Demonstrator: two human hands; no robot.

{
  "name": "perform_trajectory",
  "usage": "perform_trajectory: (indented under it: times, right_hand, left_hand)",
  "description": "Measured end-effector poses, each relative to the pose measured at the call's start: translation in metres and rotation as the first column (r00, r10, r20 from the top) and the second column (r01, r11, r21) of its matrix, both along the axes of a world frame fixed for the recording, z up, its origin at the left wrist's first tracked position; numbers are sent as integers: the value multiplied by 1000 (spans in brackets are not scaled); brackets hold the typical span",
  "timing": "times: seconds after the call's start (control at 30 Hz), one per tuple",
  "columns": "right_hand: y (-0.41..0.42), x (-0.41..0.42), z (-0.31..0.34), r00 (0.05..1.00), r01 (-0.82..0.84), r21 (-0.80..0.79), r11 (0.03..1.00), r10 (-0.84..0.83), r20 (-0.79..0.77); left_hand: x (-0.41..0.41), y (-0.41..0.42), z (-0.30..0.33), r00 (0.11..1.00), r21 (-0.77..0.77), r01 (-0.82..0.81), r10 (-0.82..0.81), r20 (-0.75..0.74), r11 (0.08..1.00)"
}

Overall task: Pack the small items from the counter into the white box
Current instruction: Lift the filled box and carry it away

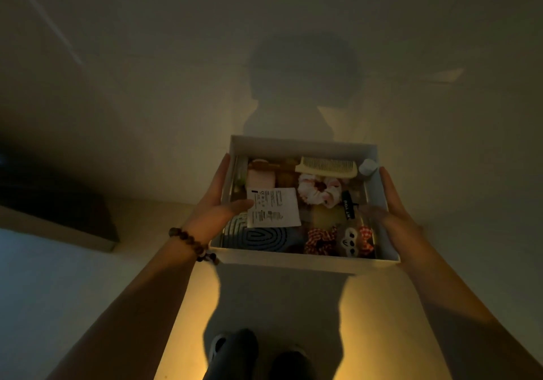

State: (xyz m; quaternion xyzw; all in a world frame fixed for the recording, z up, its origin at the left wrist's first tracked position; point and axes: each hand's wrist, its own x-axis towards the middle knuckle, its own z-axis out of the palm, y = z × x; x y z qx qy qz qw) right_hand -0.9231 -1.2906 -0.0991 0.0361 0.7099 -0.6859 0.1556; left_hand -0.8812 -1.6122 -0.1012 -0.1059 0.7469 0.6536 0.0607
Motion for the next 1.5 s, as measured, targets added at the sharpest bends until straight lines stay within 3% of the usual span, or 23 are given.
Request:
perform_trajectory:
  times: [0.17, 0.37, 0.6, 0.83, 1.13, 1.5]
  right_hand:
    - [-9, -2, -85, 1000, -7, 1, 1000, 7, 26]
    - [-24, -13, -233, 999, 29, 29, 999, -29, 27]
    - [-36, -30, -412, 1000, 14, 35, 999, -14, -9]
    - [-43, -49, -551, 1000, -13, -28, 1000, 13, 13]
    - [-43, -81, -653, 999, -3, 59, 998, 6, -42]
    - [-47, -74, -692, 1000, -2, 169, 986, 7, -26]
  left_hand:
    - [-11, -15, -87, 999, 14, 51, -51, -13, 999]
    - [-21, -23, -228, 992, -6, 118, -118, -48, 993]
    - [-38, -38, -417, 996, 60, 76, -74, -42, 995]
    - [-64, -46, -551, 995, 51, 93, -90, -51, 994]
    - [-97, -46, -656, 995, -22, 71, -72, -65, 997]
    - [-89, -37, -682, 990, -138, 68, -84, -115, 988]
